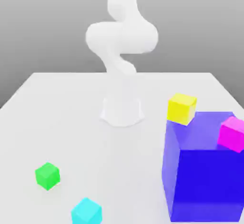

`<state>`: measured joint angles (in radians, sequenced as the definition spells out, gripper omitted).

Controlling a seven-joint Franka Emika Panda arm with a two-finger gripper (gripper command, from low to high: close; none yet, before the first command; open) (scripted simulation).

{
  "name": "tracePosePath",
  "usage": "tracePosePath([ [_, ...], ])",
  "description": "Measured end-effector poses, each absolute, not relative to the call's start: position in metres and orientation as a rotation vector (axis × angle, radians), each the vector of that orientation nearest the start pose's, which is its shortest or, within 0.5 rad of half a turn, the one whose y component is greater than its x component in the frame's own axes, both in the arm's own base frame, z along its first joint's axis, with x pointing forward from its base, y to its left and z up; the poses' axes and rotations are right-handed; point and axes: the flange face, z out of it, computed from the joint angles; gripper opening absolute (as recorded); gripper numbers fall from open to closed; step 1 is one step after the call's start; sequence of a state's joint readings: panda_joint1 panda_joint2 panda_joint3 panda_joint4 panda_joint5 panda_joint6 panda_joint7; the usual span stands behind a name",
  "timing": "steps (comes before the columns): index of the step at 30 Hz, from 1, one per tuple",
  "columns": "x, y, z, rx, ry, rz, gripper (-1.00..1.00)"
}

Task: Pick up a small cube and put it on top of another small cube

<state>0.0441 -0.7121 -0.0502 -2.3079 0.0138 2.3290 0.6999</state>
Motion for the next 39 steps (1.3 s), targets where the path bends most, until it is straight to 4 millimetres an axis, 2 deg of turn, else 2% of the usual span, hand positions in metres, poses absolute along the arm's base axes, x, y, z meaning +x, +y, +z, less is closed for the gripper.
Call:
tracePosePath([
  [3, 0.416, -0.017, 0.633, -2.62, 0.82, -0.845, 0.0],
  [7, 0.456, -0.026, 0.569, -2.729, 0.666, -0.717, 0.0],
  [11, 0.486, -0.033, 0.501, -2.823, 0.509, -0.593, 0.0],
  [15, 0.504, -0.04, 0.431, -2.906, 0.349, -0.471, 0.0],
  [21, 0.513, -0.053, 0.327, -3.014, 0.099, -0.284, 0.0],
  [29, 0.493, -0.081, 0.203, -3.122, -0.253, -0.027, 0.0],
  [33, 0.491, -0.084, 0.148, -3.13, -0.288, -0.004, 0.0],
  [34, 0.49, -0.084, 0.137, -3.129, -0.288, -0.002, -1.0],
  [39, 0.49, -0.084, 0.137, -3.128, -0.288, 0.002, -1.0],
])
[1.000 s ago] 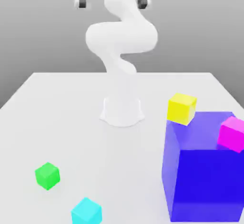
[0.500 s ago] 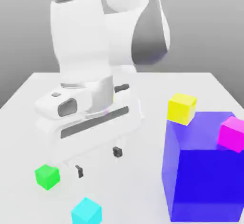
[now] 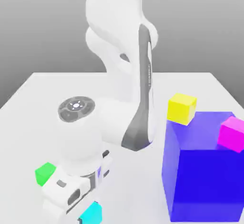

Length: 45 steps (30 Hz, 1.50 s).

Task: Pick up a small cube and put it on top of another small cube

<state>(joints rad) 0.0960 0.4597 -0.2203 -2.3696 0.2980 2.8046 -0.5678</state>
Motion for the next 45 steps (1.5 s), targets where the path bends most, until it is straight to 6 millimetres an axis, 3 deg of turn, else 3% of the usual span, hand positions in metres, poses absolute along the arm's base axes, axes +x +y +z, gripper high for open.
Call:
tracePosePath([
  [2, 0.49, -0.084, 0.136, -3.129, -0.289, 0.002, -1.0],
  [7, 0.488, -0.086, 0.193, -3.128, -0.313, 0.001, -1.0],
  [14, 0.466, -0.128, 0.231, -3.098, -0.787, -0.007, -1.0],
  [21, 0.433, -0.169, 0.254, -2.963, -1.255, 0.009, -1.0],
  [28, 0.396, -0.199, 0.259, -2.716, -1.69, 0.022, -1.0],
  [35, 0.359, -0.215, 0.248, -2.372, -2.071, 0.007, -1.0],
  [45, 0.365, -0.215, 0.231, -2.316, -2.145, -0.014, -1.0],
])
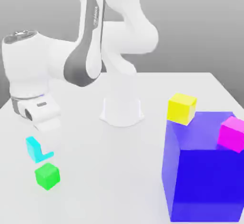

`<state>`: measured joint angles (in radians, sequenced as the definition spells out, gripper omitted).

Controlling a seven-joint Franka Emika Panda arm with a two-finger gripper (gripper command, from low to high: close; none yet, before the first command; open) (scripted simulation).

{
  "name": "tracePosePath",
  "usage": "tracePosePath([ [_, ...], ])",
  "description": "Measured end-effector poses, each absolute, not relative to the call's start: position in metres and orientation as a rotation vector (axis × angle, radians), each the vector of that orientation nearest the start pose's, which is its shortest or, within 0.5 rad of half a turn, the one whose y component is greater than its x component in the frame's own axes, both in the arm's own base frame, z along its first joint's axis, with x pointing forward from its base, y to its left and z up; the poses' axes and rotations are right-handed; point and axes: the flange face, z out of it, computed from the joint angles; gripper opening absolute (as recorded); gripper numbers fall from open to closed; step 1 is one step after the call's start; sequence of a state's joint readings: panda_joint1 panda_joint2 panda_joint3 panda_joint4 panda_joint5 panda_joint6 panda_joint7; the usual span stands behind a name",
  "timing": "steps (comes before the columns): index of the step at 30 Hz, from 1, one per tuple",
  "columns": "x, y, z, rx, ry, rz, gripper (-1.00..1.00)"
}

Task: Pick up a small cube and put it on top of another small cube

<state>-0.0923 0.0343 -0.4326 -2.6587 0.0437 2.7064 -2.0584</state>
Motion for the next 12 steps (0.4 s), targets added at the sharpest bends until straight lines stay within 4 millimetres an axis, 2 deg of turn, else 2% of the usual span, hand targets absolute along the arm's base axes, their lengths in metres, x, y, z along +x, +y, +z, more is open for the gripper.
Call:
tracePosePath([
  [9, 0.359, -0.214, 0.187, -2.315, -2.132, -0.005, -1.0],
  [10, 0.358, -0.214, 0.181, -2.314, -2.128, -0.003, 1.0],
  [12, 0.358, -0.214, 0.181, -2.314, -2.128, -0.003, 1.0],
])
